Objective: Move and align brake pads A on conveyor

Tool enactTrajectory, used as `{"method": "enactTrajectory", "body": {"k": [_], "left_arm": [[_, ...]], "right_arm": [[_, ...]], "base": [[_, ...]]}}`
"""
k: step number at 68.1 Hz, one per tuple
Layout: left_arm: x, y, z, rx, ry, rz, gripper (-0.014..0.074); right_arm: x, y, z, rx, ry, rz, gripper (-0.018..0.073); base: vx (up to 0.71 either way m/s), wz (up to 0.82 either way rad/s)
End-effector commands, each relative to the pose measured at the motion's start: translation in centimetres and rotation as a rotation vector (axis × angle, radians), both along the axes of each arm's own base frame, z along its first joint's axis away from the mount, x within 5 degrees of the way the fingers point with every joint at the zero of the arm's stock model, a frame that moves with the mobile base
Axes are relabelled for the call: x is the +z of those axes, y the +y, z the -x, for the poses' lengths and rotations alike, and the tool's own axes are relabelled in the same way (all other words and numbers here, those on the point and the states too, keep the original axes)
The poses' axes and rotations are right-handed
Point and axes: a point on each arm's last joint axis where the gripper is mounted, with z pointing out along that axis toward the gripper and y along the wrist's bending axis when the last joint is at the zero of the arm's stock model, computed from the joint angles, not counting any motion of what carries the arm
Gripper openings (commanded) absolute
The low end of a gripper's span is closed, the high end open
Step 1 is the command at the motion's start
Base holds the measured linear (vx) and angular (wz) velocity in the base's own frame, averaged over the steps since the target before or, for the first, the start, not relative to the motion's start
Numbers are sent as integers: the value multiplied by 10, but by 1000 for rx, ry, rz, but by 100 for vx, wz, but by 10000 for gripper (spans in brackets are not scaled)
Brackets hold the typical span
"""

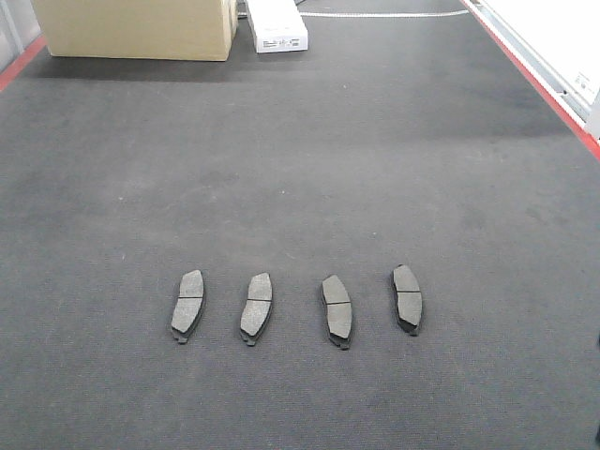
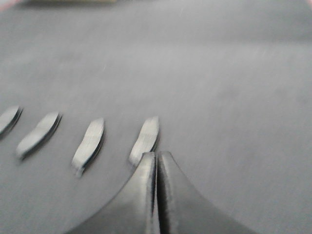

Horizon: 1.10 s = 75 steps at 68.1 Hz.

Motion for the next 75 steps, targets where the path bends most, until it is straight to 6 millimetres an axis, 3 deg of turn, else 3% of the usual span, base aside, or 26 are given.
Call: {"method": "enactTrajectory", "body": {"k": [1,9,15,31,44,75], "left_arm": [[11,0,1,1,-97,-8,-6],[11,0,1,1,-97,-8,-6],[11,0,1,1,-97,-8,-6],[11,0,1,1,-97,-8,-6],[11,0,1,1,-97,-8,-6],[11,0,1,1,-97,-8,-6]], "right_arm": [[15,-3,-1,-29,-198,4,-6],[-6,-10,3,-124,-303,-39,-6],[-32,-15,9,-185,-327,-76,-6],[-86,-16,23,-201,-353,-67,-6],[-88,-16,25,-191,-350,4,-6],[-88,-16,25,-192,-349,-9,-6]], "base": [[0,0],[0,0],[0,0],[0,0],[0,0],[0,0]]}}
